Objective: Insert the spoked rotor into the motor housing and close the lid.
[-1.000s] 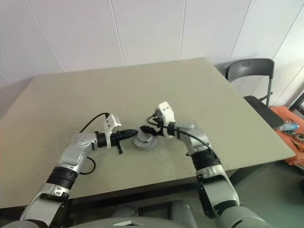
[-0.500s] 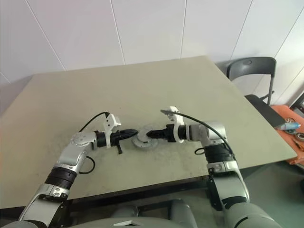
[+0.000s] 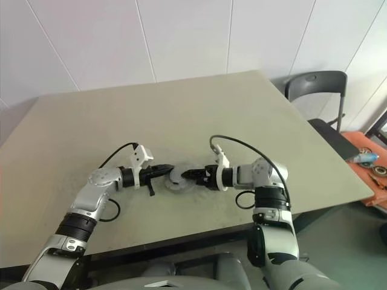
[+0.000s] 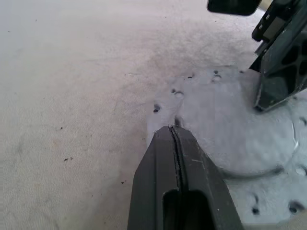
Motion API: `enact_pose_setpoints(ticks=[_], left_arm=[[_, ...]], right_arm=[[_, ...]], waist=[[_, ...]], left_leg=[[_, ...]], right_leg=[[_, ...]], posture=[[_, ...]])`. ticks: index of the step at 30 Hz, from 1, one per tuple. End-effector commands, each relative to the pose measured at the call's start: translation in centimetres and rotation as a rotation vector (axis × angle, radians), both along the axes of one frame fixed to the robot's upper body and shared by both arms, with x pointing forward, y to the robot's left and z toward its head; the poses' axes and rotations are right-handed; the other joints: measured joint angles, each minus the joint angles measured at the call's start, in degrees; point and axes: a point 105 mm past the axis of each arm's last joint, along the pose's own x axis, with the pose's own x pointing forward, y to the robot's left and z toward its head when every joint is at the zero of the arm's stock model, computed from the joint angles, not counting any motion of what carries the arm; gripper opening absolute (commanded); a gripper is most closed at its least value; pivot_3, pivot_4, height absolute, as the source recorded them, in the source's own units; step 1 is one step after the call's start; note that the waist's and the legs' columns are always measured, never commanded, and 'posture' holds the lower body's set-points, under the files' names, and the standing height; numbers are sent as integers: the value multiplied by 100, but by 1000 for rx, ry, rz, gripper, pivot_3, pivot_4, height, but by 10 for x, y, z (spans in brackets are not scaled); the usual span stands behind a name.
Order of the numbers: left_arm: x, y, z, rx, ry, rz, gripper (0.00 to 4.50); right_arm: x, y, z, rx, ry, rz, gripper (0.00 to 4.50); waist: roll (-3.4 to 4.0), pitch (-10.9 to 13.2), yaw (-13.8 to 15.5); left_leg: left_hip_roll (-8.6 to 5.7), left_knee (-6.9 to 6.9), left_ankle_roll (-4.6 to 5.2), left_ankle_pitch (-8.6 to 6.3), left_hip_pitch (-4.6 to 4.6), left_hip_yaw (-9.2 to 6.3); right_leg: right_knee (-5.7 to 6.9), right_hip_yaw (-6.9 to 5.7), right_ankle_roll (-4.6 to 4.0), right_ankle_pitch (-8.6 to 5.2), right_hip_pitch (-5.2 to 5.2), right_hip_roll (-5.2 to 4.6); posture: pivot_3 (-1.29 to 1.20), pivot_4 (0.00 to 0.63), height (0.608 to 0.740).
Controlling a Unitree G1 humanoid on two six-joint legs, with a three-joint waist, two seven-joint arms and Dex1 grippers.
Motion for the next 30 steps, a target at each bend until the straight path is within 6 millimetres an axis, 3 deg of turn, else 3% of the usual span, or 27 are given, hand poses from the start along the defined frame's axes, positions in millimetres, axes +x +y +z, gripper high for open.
enact_pose_setpoints(ticks=[1, 10, 14, 30], left_arm=[[-5, -10, -5, 8, 18, -44, 0], [1, -8, -1, -10, -6, -21, 0], [18, 2, 13, -83, -48, 95, 0], [41, 32, 42, -279, -110, 351, 0]], right_arm=[[6, 18, 25, 86, -82, 24, 2117], [9, 20, 31, 142, -103, -17, 2116], [22, 15, 37, 200, -115, -117, 2116], [45, 10, 70, 467, -166, -332, 2055]], waist=[[2, 0, 2], [3, 1, 0], [2, 2, 8], [4, 4, -6]], left_leg=[[0, 3, 0, 0, 0, 0], [-1, 7, 0, 0, 0, 0], [-1, 9, 0, 0, -2, -1], [-1, 1, -1, 0, -16, 5]], right_leg=[[1, 0, 0, 0, 1, 0], [2, 0, -1, 1, 4, 0], [2, 0, -2, 2, 2, 0], [0, 8, -24, 17, -17, -3]], posture=[[0, 0, 740], [0, 0, 740], [0, 0, 740], [0, 0, 740]])
